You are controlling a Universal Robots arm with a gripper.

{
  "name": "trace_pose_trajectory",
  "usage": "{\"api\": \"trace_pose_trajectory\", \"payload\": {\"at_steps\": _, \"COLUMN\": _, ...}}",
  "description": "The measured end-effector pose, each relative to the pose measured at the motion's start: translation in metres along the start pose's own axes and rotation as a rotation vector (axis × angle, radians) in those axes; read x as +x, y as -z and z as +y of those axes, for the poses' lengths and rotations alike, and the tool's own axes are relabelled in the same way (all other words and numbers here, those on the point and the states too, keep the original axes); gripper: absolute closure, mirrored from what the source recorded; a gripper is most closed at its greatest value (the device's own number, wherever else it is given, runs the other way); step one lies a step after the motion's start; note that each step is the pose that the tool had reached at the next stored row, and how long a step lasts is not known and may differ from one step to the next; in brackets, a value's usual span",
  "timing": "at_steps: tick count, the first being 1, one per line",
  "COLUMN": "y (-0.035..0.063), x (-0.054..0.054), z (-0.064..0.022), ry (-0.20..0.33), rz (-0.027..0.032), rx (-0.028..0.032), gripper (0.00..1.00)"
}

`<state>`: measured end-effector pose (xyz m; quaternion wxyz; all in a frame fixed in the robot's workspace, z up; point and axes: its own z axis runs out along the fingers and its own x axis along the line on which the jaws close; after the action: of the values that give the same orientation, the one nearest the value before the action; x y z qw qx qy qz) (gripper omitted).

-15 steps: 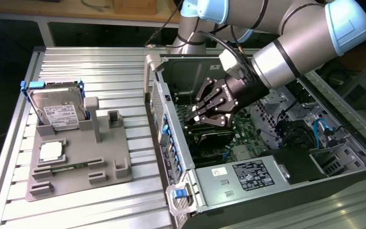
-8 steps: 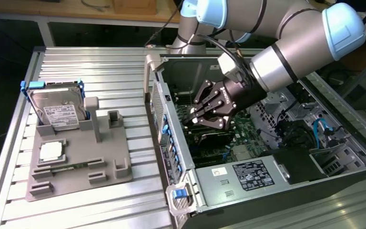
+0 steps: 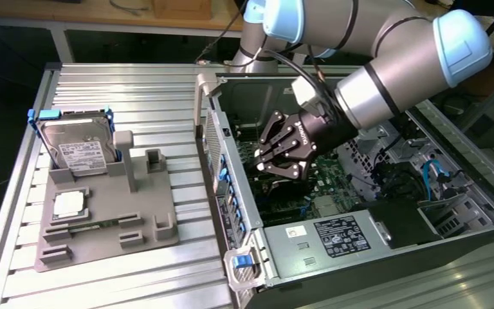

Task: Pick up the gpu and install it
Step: 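Press down on the gpu until it lock into place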

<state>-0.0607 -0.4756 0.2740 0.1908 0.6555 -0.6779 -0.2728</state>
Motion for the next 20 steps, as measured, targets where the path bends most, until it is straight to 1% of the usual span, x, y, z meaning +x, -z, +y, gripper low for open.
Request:
{"api": "trace_pose_trajectory", "payload": {"at_steps": 4, "y": -0.0025, "x": 0.001, "z": 0.0010, "ry": 0.001, "rz": 0.0008, "rx": -0.0037, "gripper": 0.89}}
{"api": "trace_pose_trajectory", "payload": {"at_steps": 6, "y": -0.0038, "x": 0.001, "z": 0.0008, "ry": 0.001, "rz": 0.0011, "rx": -0.0066, "gripper": 0.89}}
{"api": "trace_pose_trajectory", "payload": {"at_steps": 10, "y": -0.0065, "x": 0.002, "z": -0.0005, "ry": 0.000, "rz": 0.0020, "rx": -0.0142, "gripper": 0.89}}
{"api": "trace_pose_trajectory", "payload": {"at_steps": 11, "y": -0.0079, "x": 0.002, "z": -0.0014, "ry": 0.000, "rz": 0.0020, "rx": -0.0170, "gripper": 0.89}}
{"api": "trace_pose_trajectory", "payload": {"at_steps": 13, "y": -0.0103, "x": 0.002, "z": -0.0030, "ry": 0.000, "rz": 0.0012, "rx": -0.0203, "gripper": 0.89}}
{"api": "trace_pose_trajectory", "payload": {"at_steps": 15, "y": -0.0126, "x": 0.002, "z": -0.0049, "ry": -0.001, "rz": 0.0024, "rx": -0.0232, "gripper": 0.89}}
{"api": "trace_pose_trajectory", "payload": {"at_steps": 18, "y": -0.0176, "x": 0.003, "z": -0.0089, "ry": -0.001, "rz": 0.0016, "rx": -0.0243, "gripper": 0.89}}
{"api": "trace_pose_trajectory", "payload": {"at_steps": 19, "y": -0.0176, "x": 0.003, "z": -0.0091, "ry": 0.000, "rz": 0.0013, "rx": -0.0228, "gripper": 0.89}}
{"api": "trace_pose_trajectory", "payload": {"at_steps": 20, "y": -0.0195, "x": 0.003, "z": -0.0101, "ry": 0.002, "rz": -0.0028, "rx": -0.0219, "gripper": 0.89}}
